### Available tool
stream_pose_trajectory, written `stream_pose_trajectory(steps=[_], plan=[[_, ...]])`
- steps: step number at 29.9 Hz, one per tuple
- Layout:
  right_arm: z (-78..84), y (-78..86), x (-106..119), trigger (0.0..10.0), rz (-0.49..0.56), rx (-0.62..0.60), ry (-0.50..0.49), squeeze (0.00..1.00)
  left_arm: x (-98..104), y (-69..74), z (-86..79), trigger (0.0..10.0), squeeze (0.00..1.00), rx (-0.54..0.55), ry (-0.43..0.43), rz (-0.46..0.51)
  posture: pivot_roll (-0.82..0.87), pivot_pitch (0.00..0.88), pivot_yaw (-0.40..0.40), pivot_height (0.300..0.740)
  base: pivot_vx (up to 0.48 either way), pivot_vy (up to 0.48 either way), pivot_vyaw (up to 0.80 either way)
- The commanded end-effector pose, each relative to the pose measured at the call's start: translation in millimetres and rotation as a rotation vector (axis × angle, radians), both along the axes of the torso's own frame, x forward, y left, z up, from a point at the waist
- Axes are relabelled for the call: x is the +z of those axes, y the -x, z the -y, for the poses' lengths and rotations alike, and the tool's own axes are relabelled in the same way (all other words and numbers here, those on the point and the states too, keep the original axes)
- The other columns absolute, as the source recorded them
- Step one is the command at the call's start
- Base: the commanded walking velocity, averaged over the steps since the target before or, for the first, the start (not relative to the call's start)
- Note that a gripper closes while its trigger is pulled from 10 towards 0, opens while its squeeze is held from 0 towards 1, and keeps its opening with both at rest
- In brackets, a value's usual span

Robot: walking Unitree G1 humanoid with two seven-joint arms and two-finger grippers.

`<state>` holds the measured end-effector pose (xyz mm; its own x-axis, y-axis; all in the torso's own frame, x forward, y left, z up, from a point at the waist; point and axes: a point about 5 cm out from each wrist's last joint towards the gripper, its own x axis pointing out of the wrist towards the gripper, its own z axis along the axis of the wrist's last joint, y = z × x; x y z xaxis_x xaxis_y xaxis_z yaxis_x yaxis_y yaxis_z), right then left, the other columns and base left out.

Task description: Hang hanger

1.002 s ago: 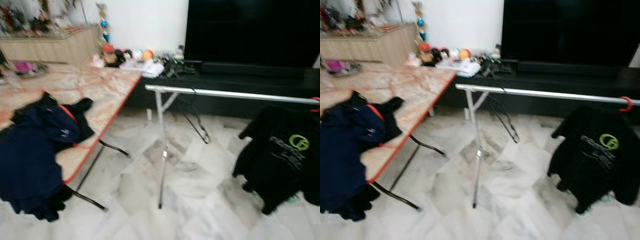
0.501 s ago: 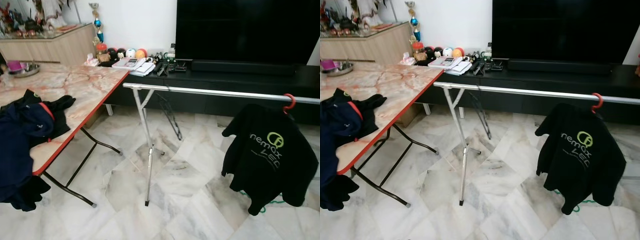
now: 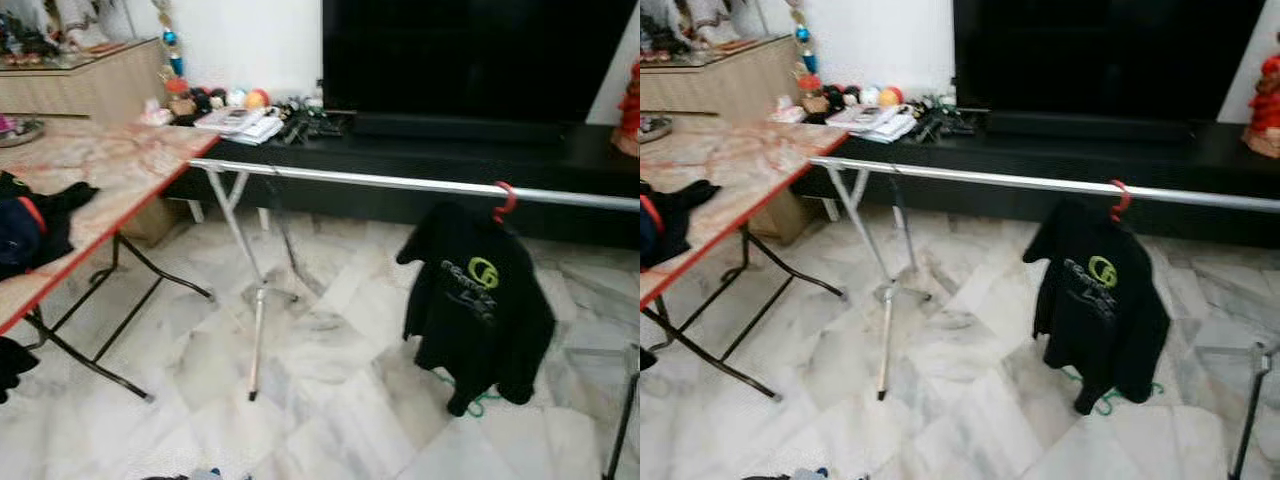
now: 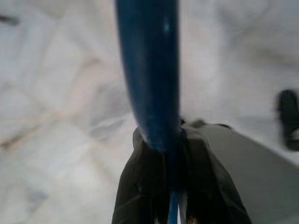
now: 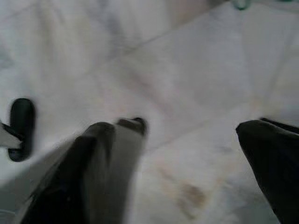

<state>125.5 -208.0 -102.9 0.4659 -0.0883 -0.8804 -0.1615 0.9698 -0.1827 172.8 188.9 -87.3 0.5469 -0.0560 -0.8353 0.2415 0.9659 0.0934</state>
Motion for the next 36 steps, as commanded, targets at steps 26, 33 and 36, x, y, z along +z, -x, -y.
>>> stream_pose_trajectory(steps=[26,33,36], plan=[[-7.1,-0.9,-1.0,10.0,-0.004,0.007,-0.012,0.0,6.5,-1.1,-31.2,10.0,0.0,0.117,-0.117,0.073,0.03,0.018,0.033,0.74,0.0,-0.038,0.0],[-7.4,-3.2,-0.3,10.0,0.009,-0.017,-0.017,0.0,6.7,-3.9,-27.1,10.0,0.0,0.083,-0.107,0.066,0.02,0.037,0.037,0.74,0.036,0.0,0.0],[-7.8,-4.9,0.1,10.0,0.015,-0.035,-0.021,0.0,6.9,-5.5,-25.0,10.0,0.0,0.074,-0.103,0.064,0.02,0.042,0.041,0.74,0.267,0.0,0.0]])
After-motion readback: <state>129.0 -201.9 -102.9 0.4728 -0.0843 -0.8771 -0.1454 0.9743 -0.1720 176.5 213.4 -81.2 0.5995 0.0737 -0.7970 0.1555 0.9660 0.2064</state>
